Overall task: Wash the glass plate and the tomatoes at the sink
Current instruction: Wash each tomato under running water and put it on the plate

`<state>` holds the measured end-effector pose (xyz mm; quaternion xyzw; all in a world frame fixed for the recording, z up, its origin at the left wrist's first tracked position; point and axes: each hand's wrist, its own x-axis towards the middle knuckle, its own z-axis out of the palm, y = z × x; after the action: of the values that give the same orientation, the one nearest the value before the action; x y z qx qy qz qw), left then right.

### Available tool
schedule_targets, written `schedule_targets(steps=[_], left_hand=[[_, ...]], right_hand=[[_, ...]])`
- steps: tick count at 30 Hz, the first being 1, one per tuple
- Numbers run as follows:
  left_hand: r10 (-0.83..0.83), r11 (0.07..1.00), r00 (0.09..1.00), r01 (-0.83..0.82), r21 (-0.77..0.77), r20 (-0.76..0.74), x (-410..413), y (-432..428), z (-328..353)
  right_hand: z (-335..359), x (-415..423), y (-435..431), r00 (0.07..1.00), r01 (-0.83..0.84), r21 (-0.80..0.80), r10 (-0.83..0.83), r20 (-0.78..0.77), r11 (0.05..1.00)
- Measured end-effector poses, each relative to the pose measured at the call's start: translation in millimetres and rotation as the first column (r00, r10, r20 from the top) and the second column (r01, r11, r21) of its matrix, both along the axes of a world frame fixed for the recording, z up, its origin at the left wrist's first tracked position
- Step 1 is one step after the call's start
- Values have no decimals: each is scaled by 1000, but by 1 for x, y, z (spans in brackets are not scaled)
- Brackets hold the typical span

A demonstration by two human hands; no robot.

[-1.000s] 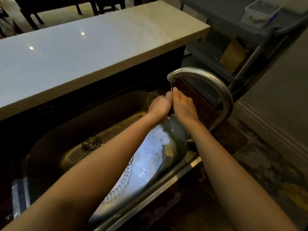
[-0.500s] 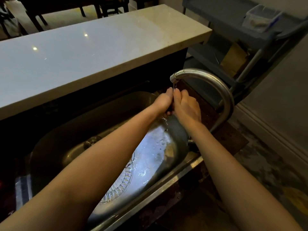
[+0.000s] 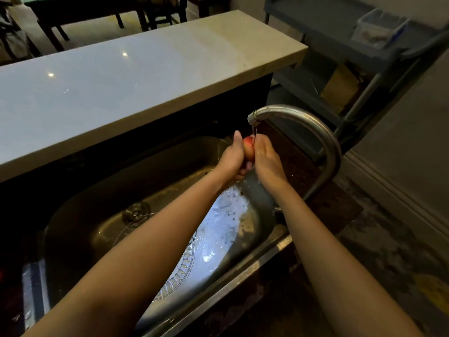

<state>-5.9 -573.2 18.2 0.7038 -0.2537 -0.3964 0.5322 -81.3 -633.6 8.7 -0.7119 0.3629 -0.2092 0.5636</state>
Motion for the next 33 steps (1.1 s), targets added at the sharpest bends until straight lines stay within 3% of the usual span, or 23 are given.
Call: schedule_targets(steps=[1,4,6,12,16,19,23,27,31,33], left_hand=[[22,1000,999,-22,-15,-24,0,-1,1],[117,993,961,-107,-52,252,-3,-2,-2],[141,989,942,-118,-93,303,-6,1,-7],[157,987,986,-159,-33,-51,-9,1,-7],[116,989,993,-116,-89,0,-7,-1,-6],[135,983,980,-150,-104,-145,-10,-1,-8],[135,982,980,-152,-112,-149,-8,1,-12],[122,982,992,-123,-145,-18,-20,1,-14],[161,966,974,-188,-177,-157,-13,-2,-11],[137,977,979,-159,-141,-151,-15,-4,-11]], right_hand=[[-1,0,1,1000,1,27,-2,29,1000],[1,6,-2,996,63,153,-71,47,986],[4,9,-6,999,40,115,-38,-18,993],[3,4,-1,999,15,-6,-15,-52,1000],[4,1,3,998,41,25,-42,45,999],[9,2,1,988,126,129,-136,76,984],[6,-4,5,999,-4,46,2,46,999],[9,0,3,975,165,230,-194,109,959],[7,-6,6,994,-4,100,-7,112,995],[5,-5,6,991,73,104,-84,107,992]])
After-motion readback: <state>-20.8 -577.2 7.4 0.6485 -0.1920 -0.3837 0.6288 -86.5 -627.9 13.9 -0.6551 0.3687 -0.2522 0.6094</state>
